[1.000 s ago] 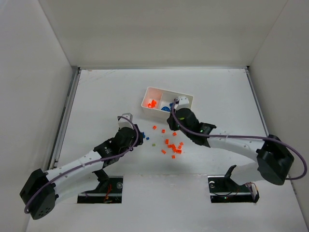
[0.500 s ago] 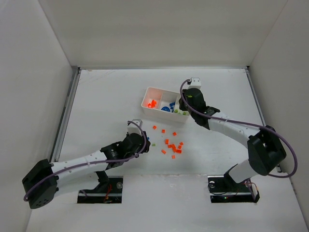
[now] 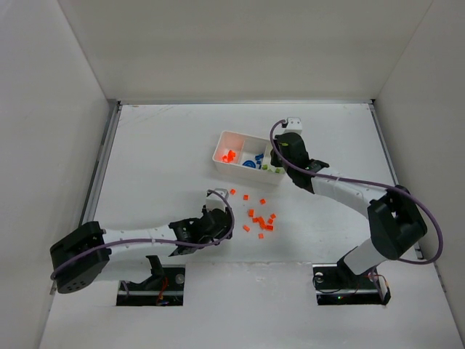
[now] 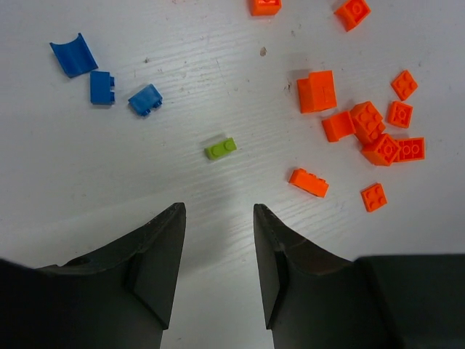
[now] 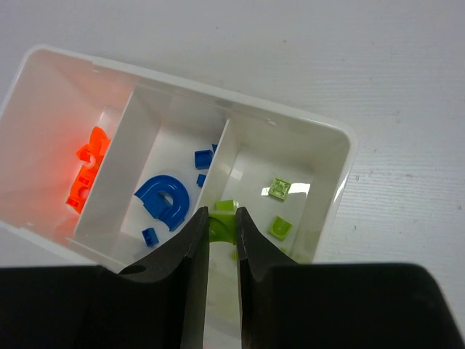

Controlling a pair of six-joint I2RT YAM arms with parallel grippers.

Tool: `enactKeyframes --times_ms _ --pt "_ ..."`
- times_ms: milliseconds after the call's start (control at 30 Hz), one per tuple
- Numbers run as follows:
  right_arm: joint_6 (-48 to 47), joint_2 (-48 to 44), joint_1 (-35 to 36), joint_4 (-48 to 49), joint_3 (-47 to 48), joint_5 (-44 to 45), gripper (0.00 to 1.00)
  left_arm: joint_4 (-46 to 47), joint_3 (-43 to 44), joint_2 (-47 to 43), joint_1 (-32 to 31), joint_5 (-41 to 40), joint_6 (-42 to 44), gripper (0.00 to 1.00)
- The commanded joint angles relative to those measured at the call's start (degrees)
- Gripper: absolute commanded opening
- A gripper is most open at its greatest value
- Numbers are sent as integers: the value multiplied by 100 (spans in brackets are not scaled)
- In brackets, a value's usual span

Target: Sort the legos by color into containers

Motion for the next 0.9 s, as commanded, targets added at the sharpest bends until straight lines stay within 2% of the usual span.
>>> enactKeyframes --times_ms 0,867 --pt "-41 50 -19 282 14 115 20 275 208 95 -83 -217 -42 40" --pt "-41 129 -54 378 -118 107 25 -85 419 51 75 -472 125 41"
